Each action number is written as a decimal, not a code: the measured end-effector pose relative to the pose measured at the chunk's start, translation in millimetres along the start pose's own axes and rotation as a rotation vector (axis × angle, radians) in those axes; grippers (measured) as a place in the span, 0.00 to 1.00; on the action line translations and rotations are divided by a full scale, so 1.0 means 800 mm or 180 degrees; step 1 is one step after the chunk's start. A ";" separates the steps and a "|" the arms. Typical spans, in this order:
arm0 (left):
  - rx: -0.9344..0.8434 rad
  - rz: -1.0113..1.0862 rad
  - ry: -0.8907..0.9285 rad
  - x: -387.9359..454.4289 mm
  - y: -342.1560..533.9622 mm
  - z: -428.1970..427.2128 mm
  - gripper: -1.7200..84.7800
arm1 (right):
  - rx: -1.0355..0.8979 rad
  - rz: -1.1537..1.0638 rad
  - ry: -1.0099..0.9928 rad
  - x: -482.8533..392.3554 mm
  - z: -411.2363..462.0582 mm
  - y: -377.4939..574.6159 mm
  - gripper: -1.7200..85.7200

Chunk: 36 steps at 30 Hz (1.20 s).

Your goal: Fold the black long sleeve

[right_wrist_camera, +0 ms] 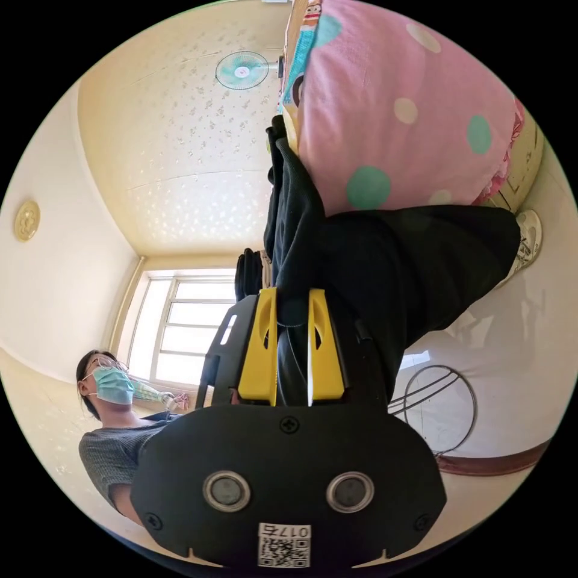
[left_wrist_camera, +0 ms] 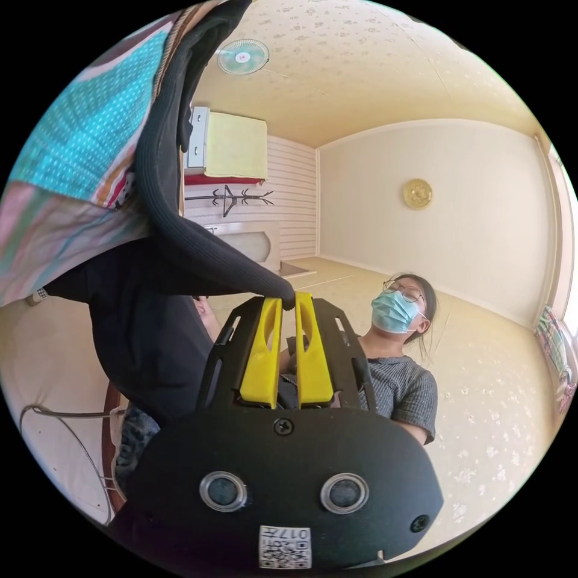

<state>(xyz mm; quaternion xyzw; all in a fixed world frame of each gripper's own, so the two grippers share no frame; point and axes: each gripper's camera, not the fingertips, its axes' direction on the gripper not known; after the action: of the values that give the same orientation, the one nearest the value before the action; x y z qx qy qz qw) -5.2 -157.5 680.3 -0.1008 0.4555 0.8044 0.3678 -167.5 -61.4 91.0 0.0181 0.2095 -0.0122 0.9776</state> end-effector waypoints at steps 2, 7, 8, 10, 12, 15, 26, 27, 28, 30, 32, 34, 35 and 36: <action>0.0011 -0.0005 0.0006 0.001 0.003 0.002 0.07 | -0.0012 0.0004 -0.0026 -0.001 -0.003 0.001 0.11; 0.0016 0.0000 0.0014 0.004 0.008 0.009 0.07 | -0.0016 0.0032 -0.0100 -0.002 -0.009 0.009 0.10; 0.0019 0.0000 0.0015 0.005 0.009 0.011 0.07 | -0.0012 0.0036 -0.0101 -0.002 -0.011 0.012 0.10; 0.0030 -0.0006 0.0020 0.006 0.012 0.013 0.07 | -0.0007 0.0044 -0.0116 -0.003 -0.013 0.015 0.10; 0.0033 -0.0008 0.0018 0.008 0.014 0.016 0.07 | -0.0001 0.0025 -0.0203 -0.007 -0.016 0.019 0.10; 0.0032 0.0002 -0.0006 0.012 0.017 0.020 0.07 | 0.0081 -0.0044 -0.0519 -0.011 -0.024 0.026 0.09; 0.0128 0.0333 0.0048 0.056 0.013 0.043 0.07 | 0.0257 -0.0482 -0.1367 -0.059 -0.041 0.045 0.08; 0.0120 0.0371 0.0057 0.060 0.012 0.047 0.07 | 0.0264 -0.0546 -0.1422 -0.067 -0.041 0.047 0.07; 0.0087 0.0443 0.0049 0.070 0.009 0.055 0.07 | 0.0266 -0.0580 -0.1444 -0.072 -0.041 0.048 0.07; 0.0063 0.0655 -0.0101 0.091 0.006 0.068 0.07 | 0.0236 -0.0664 -0.1512 -0.092 -0.038 0.051 0.06; 0.0094 0.1012 -0.0142 0.122 0.004 0.087 0.07 | 0.0201 -0.0700 -0.1585 -0.108 -0.033 0.053 0.06; 0.0167 0.1185 0.0074 0.132 0.001 0.096 0.07 | 0.0160 -0.0785 -0.1676 -0.126 -0.025 0.055 0.05; 0.0231 0.1241 0.0207 0.134 -0.001 0.100 0.07 | 0.0135 -0.0840 -0.1738 -0.138 -0.019 0.055 0.05; 0.0270 0.1252 0.0251 0.134 -0.002 0.101 0.07 | 0.0121 -0.0888 -0.1759 -0.150 -0.013 0.055 0.05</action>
<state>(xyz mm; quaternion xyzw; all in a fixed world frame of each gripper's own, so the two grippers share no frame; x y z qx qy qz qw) -66.3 -38.2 672.0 -0.0257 0.5139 0.8363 0.1895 -279.4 -15.3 132.0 0.0033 -0.0640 -0.1546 0.9859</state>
